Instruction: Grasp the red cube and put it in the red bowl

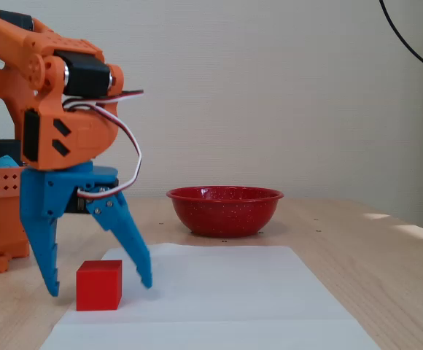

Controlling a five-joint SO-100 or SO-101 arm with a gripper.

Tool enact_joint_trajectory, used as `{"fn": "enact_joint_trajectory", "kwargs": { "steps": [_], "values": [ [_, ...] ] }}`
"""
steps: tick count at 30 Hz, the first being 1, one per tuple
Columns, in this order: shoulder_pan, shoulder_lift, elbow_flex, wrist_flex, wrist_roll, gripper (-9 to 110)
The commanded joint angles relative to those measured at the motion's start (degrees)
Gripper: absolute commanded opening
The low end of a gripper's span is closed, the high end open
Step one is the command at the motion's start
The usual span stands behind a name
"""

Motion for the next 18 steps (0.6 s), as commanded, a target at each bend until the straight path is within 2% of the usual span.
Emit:
{"fn": "enact_joint_trajectory", "kwargs": {
  "steps": [1,11,18],
  "values": [
    [1.8,2.8,-1.7,-1.5,-1.1,41],
    [2.3,2.8,-1.1,-2.2,-1.6,32],
    [2.5,3.3,-1.0,-1.8,-1.1,16]
  ]
}}
